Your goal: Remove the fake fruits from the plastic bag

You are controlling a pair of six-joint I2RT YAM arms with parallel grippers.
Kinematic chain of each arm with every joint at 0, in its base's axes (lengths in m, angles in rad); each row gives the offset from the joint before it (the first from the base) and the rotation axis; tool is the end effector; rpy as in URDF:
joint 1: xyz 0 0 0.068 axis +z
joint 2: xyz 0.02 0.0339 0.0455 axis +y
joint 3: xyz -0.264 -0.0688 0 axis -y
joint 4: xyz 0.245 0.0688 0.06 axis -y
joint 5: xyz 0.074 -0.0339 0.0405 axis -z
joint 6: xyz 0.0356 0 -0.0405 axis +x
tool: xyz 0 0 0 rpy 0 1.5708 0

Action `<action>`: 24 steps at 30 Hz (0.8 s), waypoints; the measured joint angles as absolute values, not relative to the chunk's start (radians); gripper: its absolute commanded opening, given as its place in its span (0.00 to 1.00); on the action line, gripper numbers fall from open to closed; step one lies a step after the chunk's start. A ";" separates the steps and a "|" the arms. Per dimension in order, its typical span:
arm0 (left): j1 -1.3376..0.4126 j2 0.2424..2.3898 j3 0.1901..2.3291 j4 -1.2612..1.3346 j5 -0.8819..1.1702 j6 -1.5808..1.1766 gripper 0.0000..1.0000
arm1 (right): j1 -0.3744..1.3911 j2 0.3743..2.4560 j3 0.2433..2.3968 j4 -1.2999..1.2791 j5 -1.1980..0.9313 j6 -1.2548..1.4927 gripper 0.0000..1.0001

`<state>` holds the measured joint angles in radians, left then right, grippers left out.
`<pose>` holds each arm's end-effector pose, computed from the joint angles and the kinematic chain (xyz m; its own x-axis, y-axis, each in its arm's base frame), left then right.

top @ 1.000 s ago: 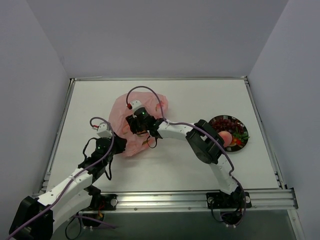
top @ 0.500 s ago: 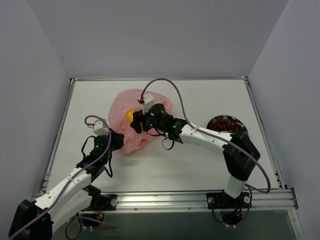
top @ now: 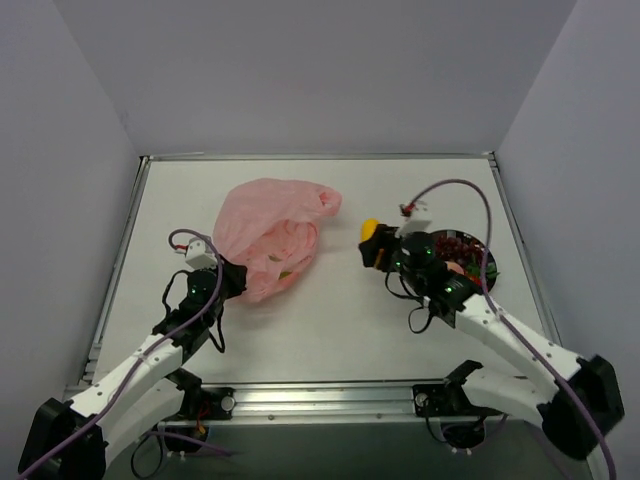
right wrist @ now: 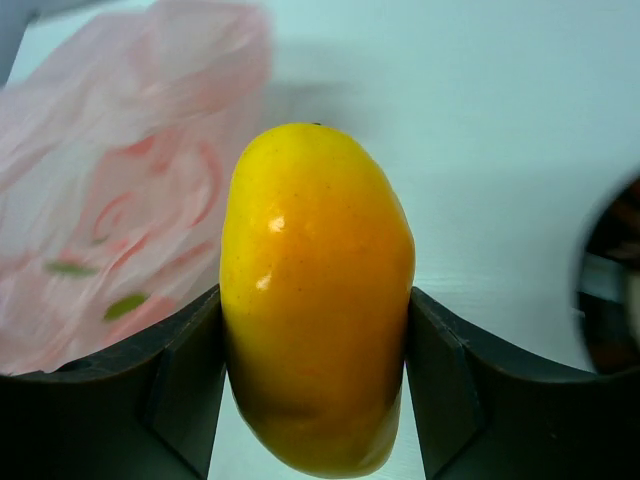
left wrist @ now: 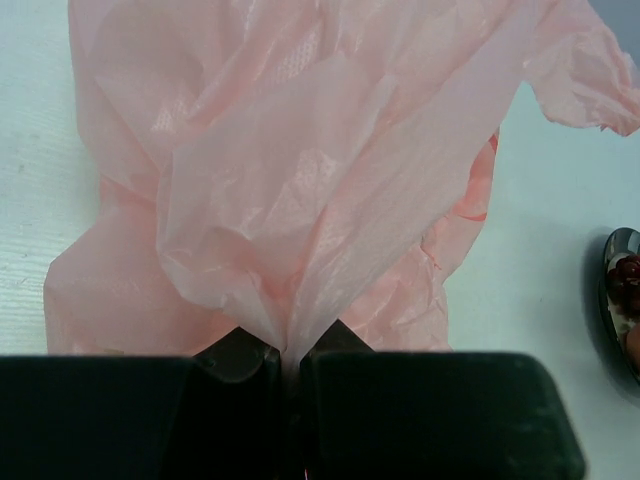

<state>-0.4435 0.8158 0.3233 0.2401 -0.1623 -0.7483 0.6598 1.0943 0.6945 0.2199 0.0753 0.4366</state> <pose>0.1732 -0.0759 0.2155 -0.3573 -0.5736 -0.7371 0.0533 0.7754 -0.6293 0.2037 0.1546 0.2884 -0.3619 0.2530 -0.8973 -0.4411 0.8015 0.4038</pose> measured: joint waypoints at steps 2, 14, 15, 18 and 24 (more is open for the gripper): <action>-0.443 0.821 0.323 0.247 -0.151 -0.742 0.02 | 0.567 0.965 0.634 0.171 0.194 0.514 0.17; -0.464 0.775 0.323 0.251 -0.120 -0.720 0.02 | 0.307 1.051 0.564 0.024 0.339 0.590 0.20; -0.467 0.773 0.323 0.252 -0.120 -0.718 0.02 | 0.307 1.085 0.567 0.020 0.339 0.577 0.20; -0.476 0.772 0.323 0.251 -0.121 -0.714 0.02 | 0.308 1.144 0.582 0.009 0.341 0.540 0.21; -0.479 0.773 0.323 0.252 -0.124 -0.714 0.02 | 0.308 1.245 0.647 0.012 0.340 0.495 0.29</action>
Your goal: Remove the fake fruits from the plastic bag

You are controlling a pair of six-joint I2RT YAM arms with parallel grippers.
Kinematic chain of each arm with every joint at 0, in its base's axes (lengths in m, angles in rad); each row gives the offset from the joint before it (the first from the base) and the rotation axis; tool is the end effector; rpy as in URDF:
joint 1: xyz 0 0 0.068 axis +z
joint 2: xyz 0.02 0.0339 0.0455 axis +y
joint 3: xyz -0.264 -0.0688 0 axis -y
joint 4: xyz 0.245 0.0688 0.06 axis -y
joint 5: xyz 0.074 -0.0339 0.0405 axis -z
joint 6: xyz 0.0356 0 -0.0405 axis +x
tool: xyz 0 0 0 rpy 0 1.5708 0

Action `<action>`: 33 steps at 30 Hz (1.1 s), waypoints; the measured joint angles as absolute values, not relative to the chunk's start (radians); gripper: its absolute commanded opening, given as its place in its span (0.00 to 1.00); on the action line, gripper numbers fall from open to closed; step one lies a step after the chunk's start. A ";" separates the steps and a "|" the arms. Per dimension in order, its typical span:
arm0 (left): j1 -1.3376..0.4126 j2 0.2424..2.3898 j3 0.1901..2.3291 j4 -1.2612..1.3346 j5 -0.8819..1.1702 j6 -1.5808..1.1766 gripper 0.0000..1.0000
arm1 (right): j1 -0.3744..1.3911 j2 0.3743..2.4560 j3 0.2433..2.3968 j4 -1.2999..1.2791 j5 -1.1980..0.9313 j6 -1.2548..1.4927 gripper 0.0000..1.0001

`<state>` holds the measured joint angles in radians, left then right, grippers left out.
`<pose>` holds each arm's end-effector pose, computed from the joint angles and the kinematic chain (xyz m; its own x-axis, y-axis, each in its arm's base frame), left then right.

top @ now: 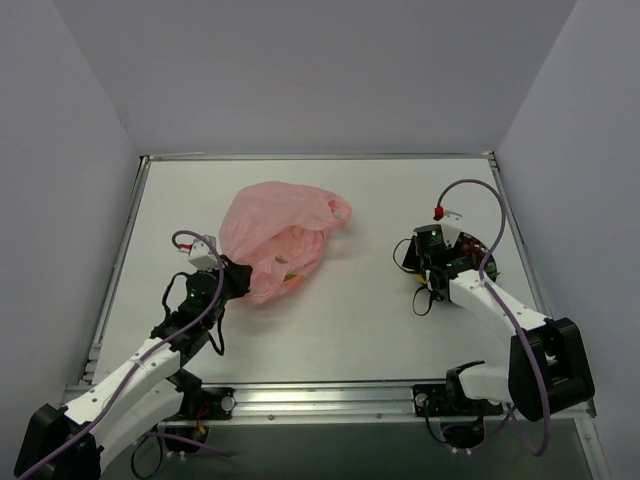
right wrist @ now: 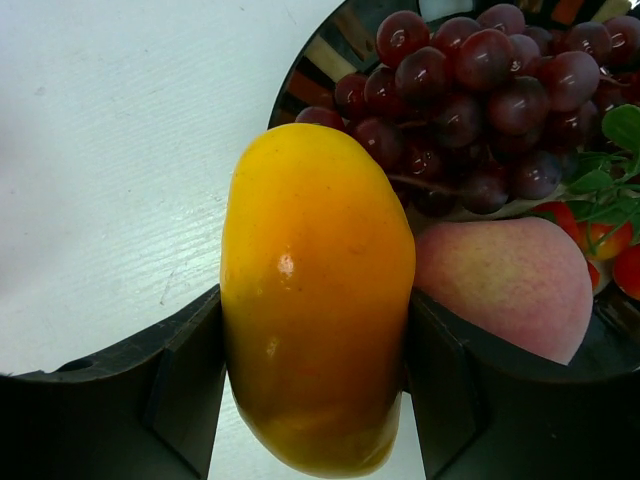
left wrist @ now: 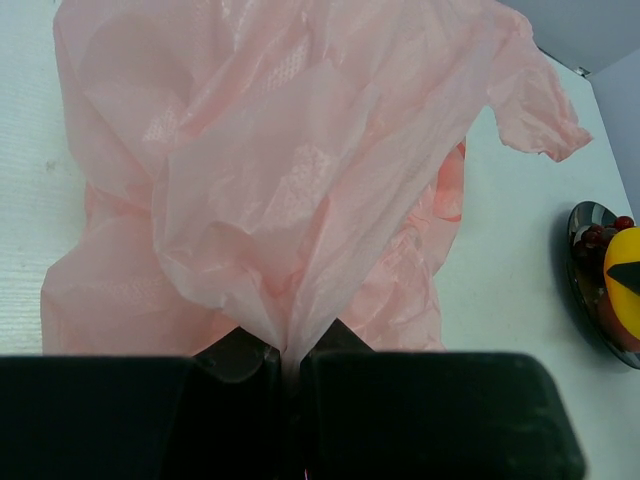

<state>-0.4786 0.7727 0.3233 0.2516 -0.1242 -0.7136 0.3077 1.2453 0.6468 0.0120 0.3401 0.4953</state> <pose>0.1662 -0.0812 0.2239 -0.3604 -0.5447 -0.7572 0.1498 0.7674 -0.6234 0.2527 0.0678 0.2156 -0.4739 0.3195 -0.8205 0.2325 0.9442 0.2334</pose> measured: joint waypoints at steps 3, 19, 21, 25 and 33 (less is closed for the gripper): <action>-0.479 0.776 0.323 0.252 -0.125 -0.713 0.02 | 0.307 1.282 0.661 0.005 0.340 0.491 0.41; -0.479 0.788 0.323 0.253 -0.126 -0.713 0.02 | 0.308 1.233 0.667 -0.060 0.358 0.507 0.81; -0.479 0.793 0.323 0.256 -0.126 -0.713 0.02 | 0.309 1.199 0.667 -0.065 0.358 0.507 0.79; -0.479 0.806 0.323 0.262 -0.126 -0.713 0.02 | 0.323 1.128 0.676 -0.083 0.358 0.508 0.77; -0.479 0.811 0.323 0.269 -0.125 -0.712 0.02 | 0.414 1.023 0.717 -0.124 0.387 0.510 0.01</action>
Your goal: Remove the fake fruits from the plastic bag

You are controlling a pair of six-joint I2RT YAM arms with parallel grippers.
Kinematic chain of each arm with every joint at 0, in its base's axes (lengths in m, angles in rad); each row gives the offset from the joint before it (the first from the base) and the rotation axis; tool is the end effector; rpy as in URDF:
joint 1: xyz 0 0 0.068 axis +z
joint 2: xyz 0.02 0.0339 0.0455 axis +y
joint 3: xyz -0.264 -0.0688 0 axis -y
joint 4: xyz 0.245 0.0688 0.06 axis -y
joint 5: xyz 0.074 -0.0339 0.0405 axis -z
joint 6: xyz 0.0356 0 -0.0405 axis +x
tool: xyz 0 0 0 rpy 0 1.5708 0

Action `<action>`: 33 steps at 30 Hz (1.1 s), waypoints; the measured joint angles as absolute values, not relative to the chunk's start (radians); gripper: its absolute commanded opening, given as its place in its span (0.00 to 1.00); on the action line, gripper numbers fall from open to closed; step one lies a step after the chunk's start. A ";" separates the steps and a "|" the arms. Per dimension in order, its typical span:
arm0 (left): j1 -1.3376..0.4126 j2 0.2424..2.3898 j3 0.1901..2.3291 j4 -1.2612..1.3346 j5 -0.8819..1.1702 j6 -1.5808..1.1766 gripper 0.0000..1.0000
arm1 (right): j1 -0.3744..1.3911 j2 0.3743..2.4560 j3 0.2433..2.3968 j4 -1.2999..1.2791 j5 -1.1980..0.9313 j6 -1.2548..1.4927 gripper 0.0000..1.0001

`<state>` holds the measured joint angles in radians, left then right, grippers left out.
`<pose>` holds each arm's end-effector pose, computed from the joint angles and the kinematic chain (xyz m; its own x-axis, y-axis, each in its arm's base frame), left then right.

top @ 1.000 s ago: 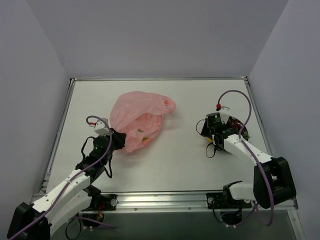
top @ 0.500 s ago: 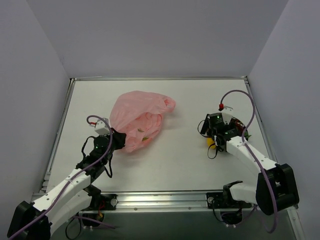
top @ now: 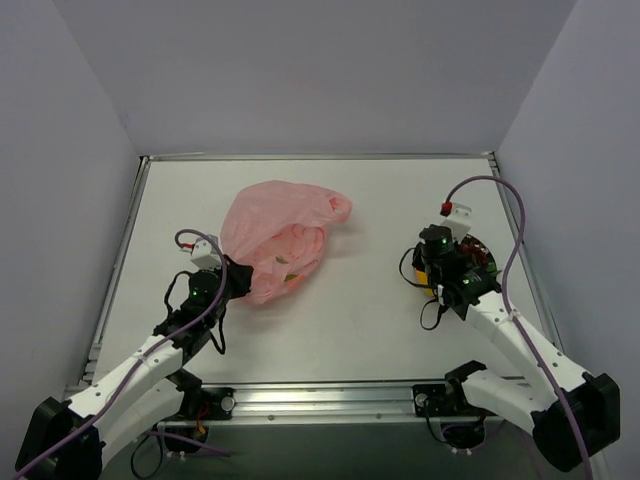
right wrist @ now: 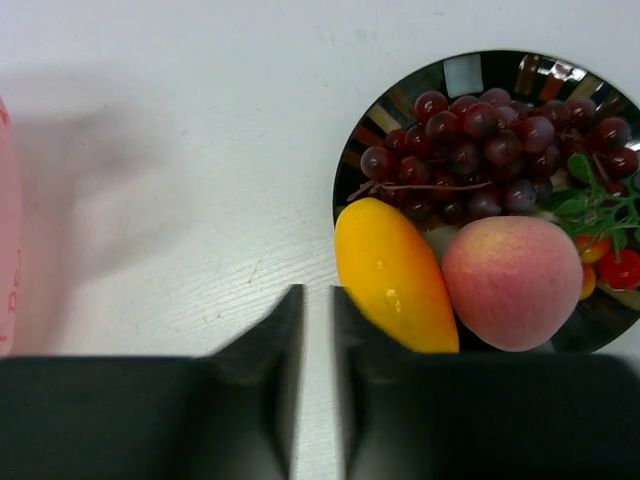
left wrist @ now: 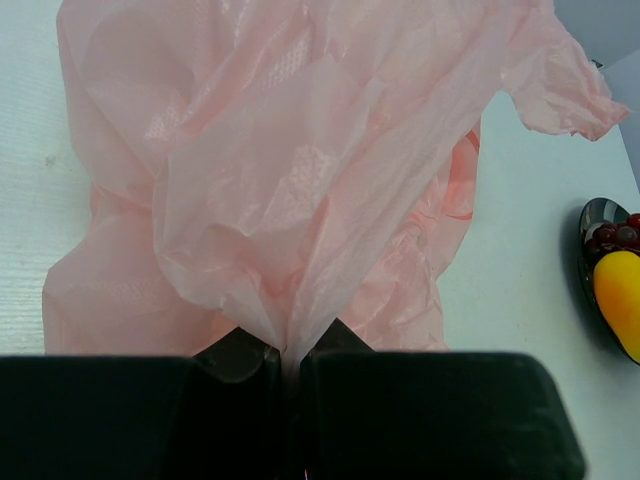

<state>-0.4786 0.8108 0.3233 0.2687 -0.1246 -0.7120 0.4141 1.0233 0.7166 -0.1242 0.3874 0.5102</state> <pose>0.1702 -0.0833 0.2194 -0.3741 -0.5363 -0.7566 0.1385 0.7744 -0.6174 0.2173 0.0808 0.2775 -0.3622 0.3347 -0.8699 0.1359 0.9423 0.3060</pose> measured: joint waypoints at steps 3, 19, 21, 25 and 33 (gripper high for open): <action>-0.479 0.819 0.323 0.282 -0.125 -0.709 0.02 | 0.468 0.973 0.725 -0.124 0.422 0.512 0.00; -0.479 1.246 0.580 0.387 -0.041 -0.688 0.03 | 0.545 0.816 0.745 0.009 0.359 0.467 0.07; -0.479 1.265 0.588 0.384 -0.045 -0.692 0.14 | 0.547 0.826 0.745 0.022 0.347 0.462 0.09; -0.483 1.180 0.583 0.302 -0.119 -0.704 0.91 | 0.551 0.842 0.744 0.027 0.317 0.449 0.26; -0.485 0.796 0.650 -0.022 -0.261 -0.702 0.94 | 0.558 0.796 0.745 0.033 0.280 0.449 1.00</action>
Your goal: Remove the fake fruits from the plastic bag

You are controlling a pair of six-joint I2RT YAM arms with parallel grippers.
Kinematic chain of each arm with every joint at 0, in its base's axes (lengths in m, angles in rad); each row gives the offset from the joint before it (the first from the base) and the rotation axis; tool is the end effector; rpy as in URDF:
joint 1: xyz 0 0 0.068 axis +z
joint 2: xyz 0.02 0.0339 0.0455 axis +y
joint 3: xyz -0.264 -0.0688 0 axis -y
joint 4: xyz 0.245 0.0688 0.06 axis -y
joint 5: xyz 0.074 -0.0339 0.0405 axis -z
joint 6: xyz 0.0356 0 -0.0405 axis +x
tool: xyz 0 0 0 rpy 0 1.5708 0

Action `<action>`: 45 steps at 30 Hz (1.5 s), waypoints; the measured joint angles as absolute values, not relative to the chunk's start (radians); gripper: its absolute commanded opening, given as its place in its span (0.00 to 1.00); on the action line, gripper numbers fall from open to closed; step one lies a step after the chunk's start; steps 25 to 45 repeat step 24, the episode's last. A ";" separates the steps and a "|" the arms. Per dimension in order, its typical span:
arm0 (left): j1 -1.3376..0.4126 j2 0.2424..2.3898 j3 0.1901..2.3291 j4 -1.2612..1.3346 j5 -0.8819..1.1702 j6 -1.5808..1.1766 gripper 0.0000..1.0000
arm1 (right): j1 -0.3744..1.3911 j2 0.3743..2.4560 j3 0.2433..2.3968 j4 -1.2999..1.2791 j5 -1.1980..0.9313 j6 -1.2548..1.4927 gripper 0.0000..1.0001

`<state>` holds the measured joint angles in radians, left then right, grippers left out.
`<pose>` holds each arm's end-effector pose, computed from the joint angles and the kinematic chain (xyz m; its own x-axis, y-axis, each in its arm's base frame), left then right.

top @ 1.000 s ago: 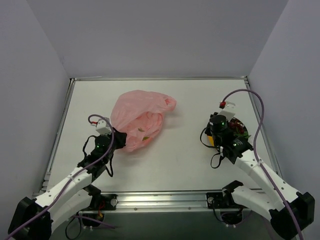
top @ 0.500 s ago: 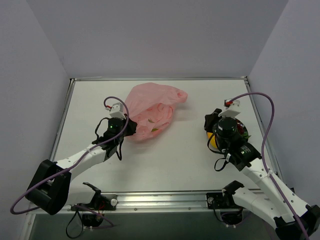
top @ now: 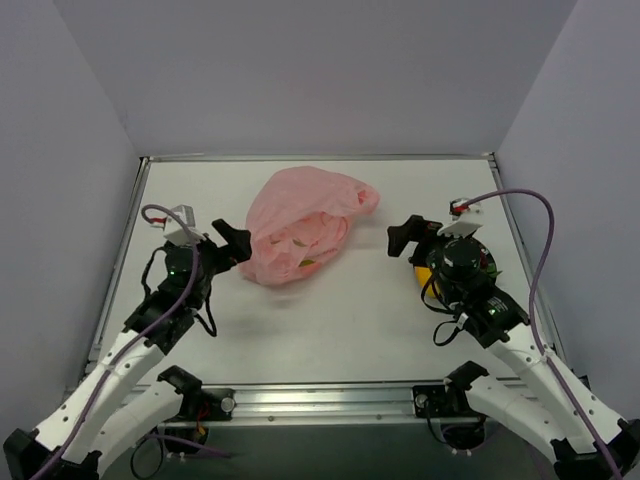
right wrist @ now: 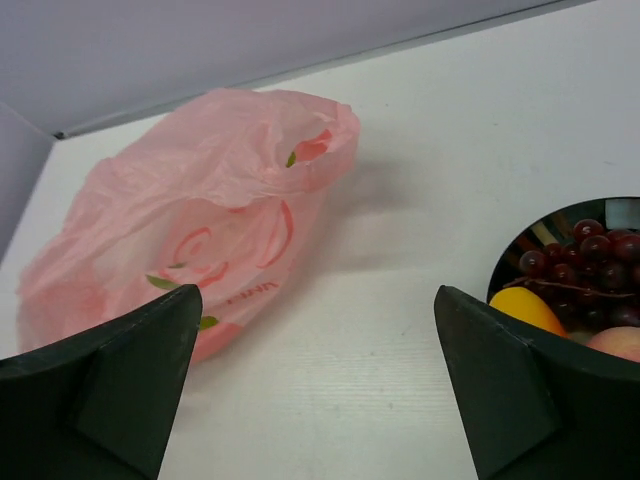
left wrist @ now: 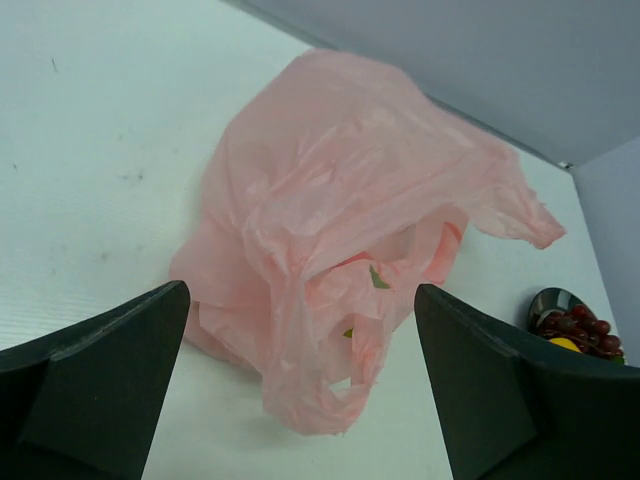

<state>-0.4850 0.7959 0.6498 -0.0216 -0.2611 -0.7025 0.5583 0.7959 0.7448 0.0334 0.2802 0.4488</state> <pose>0.1753 -0.0820 0.3077 -0.2582 -0.5695 -0.7804 0.0765 0.7932 -0.6042 0.1674 0.0930 0.3476 -0.1327 0.4088 -0.9030 -0.2409 0.8704 0.4294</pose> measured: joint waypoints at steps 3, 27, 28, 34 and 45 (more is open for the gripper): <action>-0.486 0.681 0.759 -0.170 -0.283 -0.675 0.94 | 0.562 0.732 0.764 0.014 0.279 0.445 1.00; -0.489 0.390 0.918 -0.650 -0.276 -0.416 0.94 | 0.564 0.583 0.882 -0.079 0.398 0.445 1.00; -0.489 0.390 0.918 -0.650 -0.276 -0.416 0.94 | 0.564 0.583 0.882 -0.079 0.398 0.445 1.00; -0.489 0.390 0.918 -0.650 -0.276 -0.416 0.94 | 0.564 0.583 0.882 -0.079 0.398 0.445 1.00; -0.489 0.390 0.918 -0.650 -0.276 -0.416 0.94 | 0.564 0.583 0.882 -0.079 0.398 0.445 1.00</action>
